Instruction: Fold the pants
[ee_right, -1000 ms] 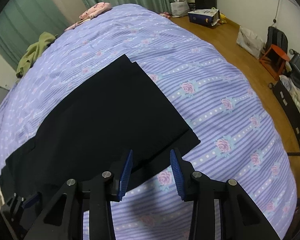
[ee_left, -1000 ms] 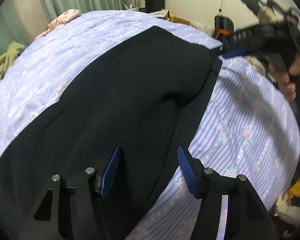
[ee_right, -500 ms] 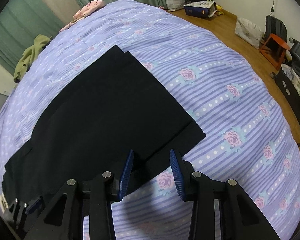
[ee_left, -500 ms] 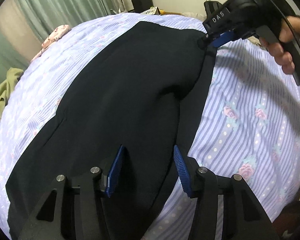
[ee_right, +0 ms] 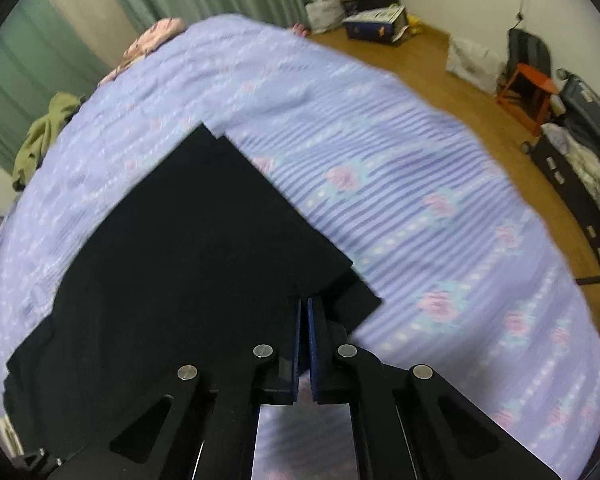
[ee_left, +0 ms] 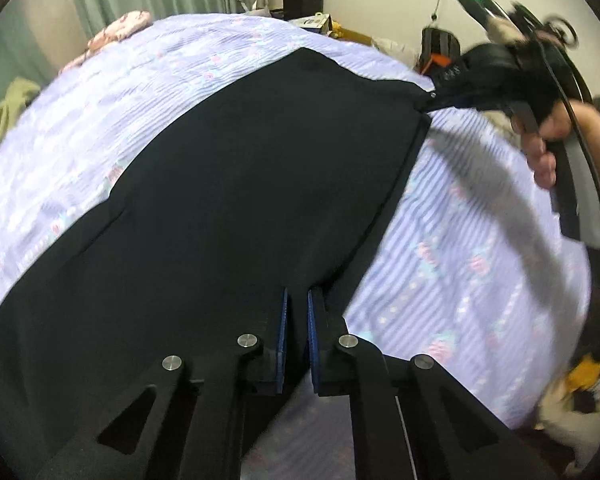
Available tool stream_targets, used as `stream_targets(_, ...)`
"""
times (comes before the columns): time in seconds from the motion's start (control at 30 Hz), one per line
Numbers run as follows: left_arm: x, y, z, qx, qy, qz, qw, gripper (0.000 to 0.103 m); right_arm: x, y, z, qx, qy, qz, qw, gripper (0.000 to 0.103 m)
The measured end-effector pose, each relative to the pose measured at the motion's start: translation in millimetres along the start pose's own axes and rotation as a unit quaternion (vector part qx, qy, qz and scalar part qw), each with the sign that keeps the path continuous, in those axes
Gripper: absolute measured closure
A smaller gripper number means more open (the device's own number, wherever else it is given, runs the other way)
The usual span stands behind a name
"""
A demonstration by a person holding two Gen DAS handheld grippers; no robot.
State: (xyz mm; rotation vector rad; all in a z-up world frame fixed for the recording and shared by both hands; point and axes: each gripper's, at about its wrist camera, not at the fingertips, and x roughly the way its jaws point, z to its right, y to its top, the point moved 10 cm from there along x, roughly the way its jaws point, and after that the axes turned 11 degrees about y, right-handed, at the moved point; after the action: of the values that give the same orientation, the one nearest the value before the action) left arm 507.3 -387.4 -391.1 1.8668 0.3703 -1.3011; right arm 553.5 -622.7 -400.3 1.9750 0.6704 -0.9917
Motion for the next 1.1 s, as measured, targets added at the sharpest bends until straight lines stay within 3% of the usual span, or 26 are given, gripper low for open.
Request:
stream_targets(0.13, 0.5, -9.8, 5.0, 0.000, -0.009, -0.012, 0.9999, 0.092, -15.3, 0.5, 7.5, -0.001, -0.015, 0.012, 1.000, 0.101)
stream_targets(0.23, 6.7, -10.3, 3.0, -0.012, -0.015, -0.024, 0.9995, 0.092, -5.6, -2.7, 15.3, -0.019, -0.039, -0.011, 0.999, 0.101)
stream_targets(0.37, 6.7, -11.5, 3.6, -0.026, -0.030, -0.035, 0.9986, 0.091, -16.5, -4.9, 21.8, -0.025, -0.049, -0.012, 0.998, 0.101)
stream_targets(0.43, 1.4, -11.0, 2.7, -0.041, -0.043, -0.042, 0.9973, 0.076, -28.1, -7.5, 22.4, -0.018, -0.058, -0.009, 0.998, 0.096)
stream_targets(0.47, -3.5, -10.0, 4.0, -0.050, -0.051, -0.043, 0.9965, 0.058, -31.5, -9.5, 21.2, -0.017, -0.059, -0.010, 0.998, 0.085)
stream_targets(0.5, -12.3, -7.8, 3.7, -0.061, -0.056, -0.037, 0.9959, 0.046, -36.5, -12.3, 17.7, -0.020, -0.058, -0.011, 0.998, 0.077)
stream_targets(0.53, -23.3, -5.2, 2.6, -0.072, -0.053, -0.026, 0.9957, 0.044, -44.2, -16.1, 10.6, -0.027, -0.056, -0.009, 0.998, 0.065)
stream_targets(0.63, -63.0, -7.3, -4.7, -0.093, -0.038, 0.000, 0.9949, 0.043, -67.5, -27.4, -14.7, -0.068, -0.056, -0.005, 0.996, 0.063)
stream_targets(0.73, -106.6, -17.9, -18.1, -0.118, -0.021, 0.026, 0.9924, 0.036, -96.0, -44.0, -50.4, -0.111, -0.039, -0.004, 0.993, 0.063)
stream_targets(0.83, -149.1, -31.1, -33.7, -0.141, 0.002, 0.053, 0.9886, 0.032, -129.4, -63.1, -89.3, -0.155, -0.020, 0.008, 0.988, 0.048)
stream_targets(0.93, -199.2, -52.6, -54.5, -0.179, 0.024, 0.080, 0.9803, 0.029, -164.3, -87.2, -130.5, -0.189, 0.001, 0.022, 0.982, 0.047)
stream_targets(1.0, -228.5, -67.8, -67.7, -0.205, 0.036, 0.092, 0.9738, 0.021, -186.6, -106.8, -157.1, -0.202, 0.025, 0.025, 0.979, 0.046)
stream_targets(1.1, -272.4, -101.6, -87.0, -0.235, 0.061, 0.115, 0.9632, 0.017, -215.0, -134.0, -189.0, -0.221, 0.049, 0.035, 0.973, 0.037)
